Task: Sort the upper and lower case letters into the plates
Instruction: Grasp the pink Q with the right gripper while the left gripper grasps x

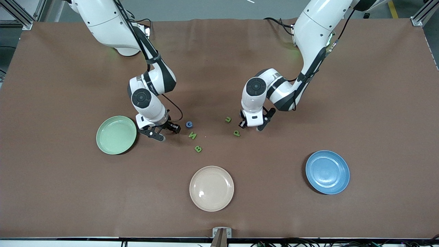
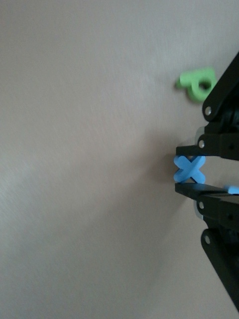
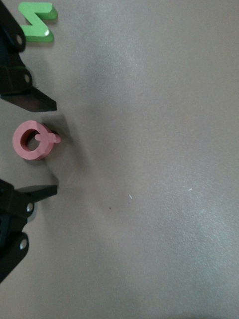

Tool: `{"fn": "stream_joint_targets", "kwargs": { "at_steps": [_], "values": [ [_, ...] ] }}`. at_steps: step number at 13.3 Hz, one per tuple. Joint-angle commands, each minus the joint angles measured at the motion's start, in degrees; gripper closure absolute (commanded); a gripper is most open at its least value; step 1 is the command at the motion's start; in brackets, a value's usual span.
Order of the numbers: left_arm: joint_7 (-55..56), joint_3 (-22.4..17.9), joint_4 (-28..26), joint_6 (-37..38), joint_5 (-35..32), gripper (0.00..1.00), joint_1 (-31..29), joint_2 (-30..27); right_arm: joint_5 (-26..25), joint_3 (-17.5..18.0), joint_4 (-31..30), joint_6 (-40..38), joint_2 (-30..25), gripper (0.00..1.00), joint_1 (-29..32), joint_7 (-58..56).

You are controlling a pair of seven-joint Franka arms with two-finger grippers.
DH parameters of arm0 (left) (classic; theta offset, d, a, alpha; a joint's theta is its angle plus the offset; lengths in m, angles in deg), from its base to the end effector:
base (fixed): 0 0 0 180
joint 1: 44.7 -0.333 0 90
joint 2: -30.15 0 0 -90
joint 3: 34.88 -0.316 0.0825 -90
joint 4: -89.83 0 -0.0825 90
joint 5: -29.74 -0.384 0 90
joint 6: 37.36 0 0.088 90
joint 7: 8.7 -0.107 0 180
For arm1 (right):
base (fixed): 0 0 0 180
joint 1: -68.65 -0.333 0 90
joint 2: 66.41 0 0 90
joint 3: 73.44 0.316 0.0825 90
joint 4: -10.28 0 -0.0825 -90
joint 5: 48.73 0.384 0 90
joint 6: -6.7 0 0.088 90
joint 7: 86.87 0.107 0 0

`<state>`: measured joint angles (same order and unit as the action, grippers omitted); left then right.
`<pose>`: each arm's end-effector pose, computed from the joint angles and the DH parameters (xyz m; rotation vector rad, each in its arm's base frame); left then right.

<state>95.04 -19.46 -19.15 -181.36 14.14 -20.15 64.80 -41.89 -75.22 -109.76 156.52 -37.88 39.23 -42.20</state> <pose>0.4886 -0.4026 0.1919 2.7685 1.4119 0.0373 0.5188 0.2687 0.1816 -3.0304 0.6077 0.0140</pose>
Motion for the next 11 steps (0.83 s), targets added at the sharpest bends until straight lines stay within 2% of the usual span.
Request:
{"fn": "stream_joint_targets", "kwargs": {
  "at_steps": [1,3,8,9,11],
  "values": [
    [0.59,-0.39,4.03,0.65,-0.75,0.99,-1.34,0.07,0.37,-0.59,-0.47,0.57,0.12,0.34,-0.90,1.55],
    [-1.94,-0.39,5.26,2.05,-1.10,0.99,-4.67,-1.42,0.37,-0.59,-0.47,0.57,0.30,0.36,-1.51,2.69],
    [-22.04,-0.30,8.96,5.22,-1.02,1.00,-13.98,-2.22,0.37,-0.59,-0.56,0.39,0.65,0.40,-3.00,4.98],
    [-26.44,-0.30,9.05,5.22,-1.02,1.00,-16.00,-2.22,0.37,-0.59,-0.64,0.39,0.65,0.42,-3.18,5.25],
    [-36.01,-0.30,9.57,5.22,-1.10,1.00,-21.18,-1.69,0.20,-0.59,-0.73,0.30,0.65,0.56,-3.10,5.25]
  ]
}}
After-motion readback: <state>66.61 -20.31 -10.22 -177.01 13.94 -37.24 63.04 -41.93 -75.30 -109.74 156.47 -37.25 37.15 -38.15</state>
